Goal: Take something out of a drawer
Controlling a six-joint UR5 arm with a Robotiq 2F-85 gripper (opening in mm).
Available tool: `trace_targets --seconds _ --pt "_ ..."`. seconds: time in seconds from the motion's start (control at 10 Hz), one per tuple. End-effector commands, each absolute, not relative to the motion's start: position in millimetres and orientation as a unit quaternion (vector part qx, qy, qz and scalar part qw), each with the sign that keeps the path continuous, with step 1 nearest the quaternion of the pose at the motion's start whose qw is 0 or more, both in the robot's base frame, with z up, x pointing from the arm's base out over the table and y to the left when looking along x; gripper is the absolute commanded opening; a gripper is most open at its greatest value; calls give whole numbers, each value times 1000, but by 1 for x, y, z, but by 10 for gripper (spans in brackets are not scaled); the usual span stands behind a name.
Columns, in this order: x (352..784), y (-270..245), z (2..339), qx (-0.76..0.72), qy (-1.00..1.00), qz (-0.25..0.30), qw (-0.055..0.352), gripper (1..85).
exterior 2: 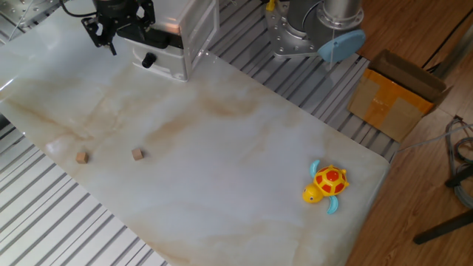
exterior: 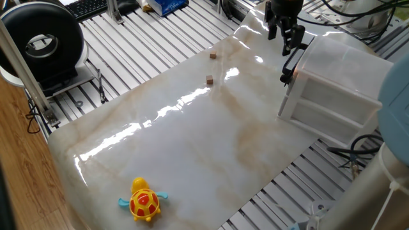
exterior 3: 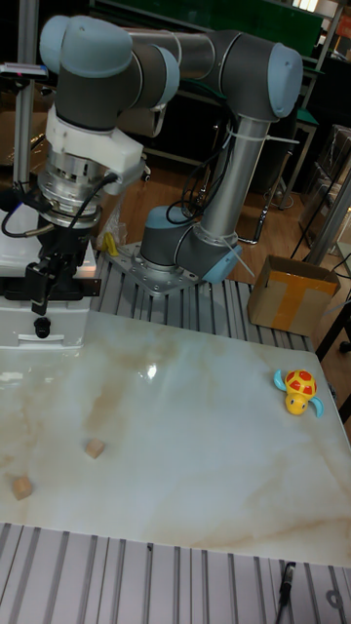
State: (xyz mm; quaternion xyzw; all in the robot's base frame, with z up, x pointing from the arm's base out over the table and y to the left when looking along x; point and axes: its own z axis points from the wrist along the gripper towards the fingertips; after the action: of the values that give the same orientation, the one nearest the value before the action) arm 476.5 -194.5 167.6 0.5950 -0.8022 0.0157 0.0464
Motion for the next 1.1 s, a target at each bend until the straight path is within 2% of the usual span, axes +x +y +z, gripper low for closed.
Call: trace_targets --seconds 0.0,1.0 --pt "474 -195 166 614 -787 12 50 697" --pt "464 -206 157 624 -780 0 47 680"
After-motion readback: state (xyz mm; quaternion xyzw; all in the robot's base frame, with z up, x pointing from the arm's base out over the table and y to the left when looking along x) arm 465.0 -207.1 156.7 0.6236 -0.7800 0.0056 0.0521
